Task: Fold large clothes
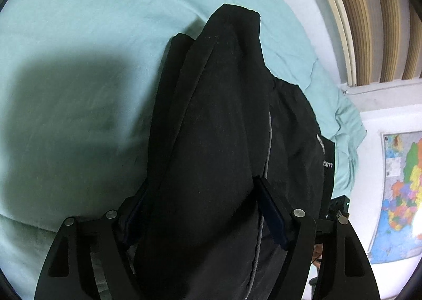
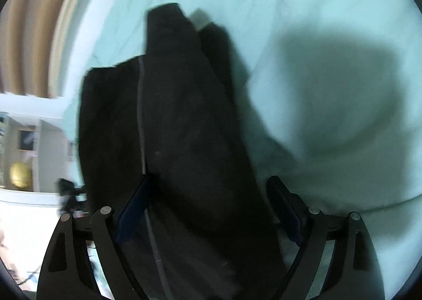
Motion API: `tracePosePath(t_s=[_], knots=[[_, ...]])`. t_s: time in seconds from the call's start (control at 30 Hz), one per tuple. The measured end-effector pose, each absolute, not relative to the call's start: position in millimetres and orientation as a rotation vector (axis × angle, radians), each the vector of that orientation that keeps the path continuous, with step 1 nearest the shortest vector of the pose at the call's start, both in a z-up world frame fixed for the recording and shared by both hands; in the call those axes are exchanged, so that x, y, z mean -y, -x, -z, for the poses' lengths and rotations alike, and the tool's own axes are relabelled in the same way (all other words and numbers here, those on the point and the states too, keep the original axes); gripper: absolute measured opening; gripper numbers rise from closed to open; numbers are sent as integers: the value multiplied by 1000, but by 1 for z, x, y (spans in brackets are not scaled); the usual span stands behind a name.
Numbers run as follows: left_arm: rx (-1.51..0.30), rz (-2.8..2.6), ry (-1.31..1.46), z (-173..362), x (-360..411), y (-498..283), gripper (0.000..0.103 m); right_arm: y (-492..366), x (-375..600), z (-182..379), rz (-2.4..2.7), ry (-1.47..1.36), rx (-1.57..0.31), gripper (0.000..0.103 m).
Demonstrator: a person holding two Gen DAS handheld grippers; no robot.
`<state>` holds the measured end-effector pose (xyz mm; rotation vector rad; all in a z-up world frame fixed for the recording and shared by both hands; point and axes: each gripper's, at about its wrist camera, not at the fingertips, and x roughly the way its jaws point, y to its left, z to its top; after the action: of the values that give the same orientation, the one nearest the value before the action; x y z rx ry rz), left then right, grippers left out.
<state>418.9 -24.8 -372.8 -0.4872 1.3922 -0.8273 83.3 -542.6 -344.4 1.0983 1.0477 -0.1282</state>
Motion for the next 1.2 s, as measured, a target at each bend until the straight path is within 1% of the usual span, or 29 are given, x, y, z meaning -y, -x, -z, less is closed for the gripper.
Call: tracePosePath(t_s=[0.07, 0.17, 0.33, 0.5, 0.53, 0.57, 0.63, 0.67, 0.7, 0.73, 0.77, 0.8, 0.83, 0.93, 0.97, 1.03, 1.2], knots=[[-1396, 832, 495, 374, 22, -419, 77, -78, 542, 333, 100, -1098, -1011, 90], [-1401, 838, 514, 376, 21, -419, 77, -74, 542, 326, 88, -1070, -1010, 90], [-1405, 842, 494, 376, 25, -420, 77, -80, 539, 324, 90, -1003, -1067, 90], [-1418, 856, 522, 383, 22, -427, 78, -99, 537, 347, 78, -1012, -1114, 90], [-1420, 847, 535, 384, 24, -428, 79, -105, 537, 355, 67, -1049, -1109, 94], [-1421, 833, 550, 385, 25, -428, 79, -112, 536, 360, 58, -1072, -1097, 95], [-1412, 815, 555, 385, 25, -427, 79, -121, 533, 358, 58, -1060, -1088, 95], [-1392, 798, 537, 381, 27, -424, 78, -125, 530, 355, 59, -1045, -1088, 92], [-1374, 791, 522, 377, 28, -421, 74, -127, 527, 347, 68, -1016, -1088, 87], [-1324, 789, 481, 367, 30, -414, 58, -126, 524, 342, 74, -994, -1087, 75], [-1283, 786, 453, 359, 30, -408, 44, -123, 520, 331, 78, -957, -1080, 67], [-1245, 783, 433, 350, 31, -401, 41, -120, 517, 324, 85, -933, -1074, 52], [-1198, 783, 426, 337, 29, -390, 36, -115, 513, 314, 93, -905, -1060, 41], [-1118, 821, 450, 306, 25, -367, 32, -110, 488, 278, 152, -746, -1050, 33], [-1093, 846, 465, 292, 22, -357, 32, -109, 471, 258, 157, -673, -1040, 32], [-1051, 882, 468, 268, 18, -339, 31, -105, 454, 234, 144, -638, -1004, 29], [-941, 938, 469, 210, -24, -290, 30, -75, 406, 169, 128, -556, -940, 28]])
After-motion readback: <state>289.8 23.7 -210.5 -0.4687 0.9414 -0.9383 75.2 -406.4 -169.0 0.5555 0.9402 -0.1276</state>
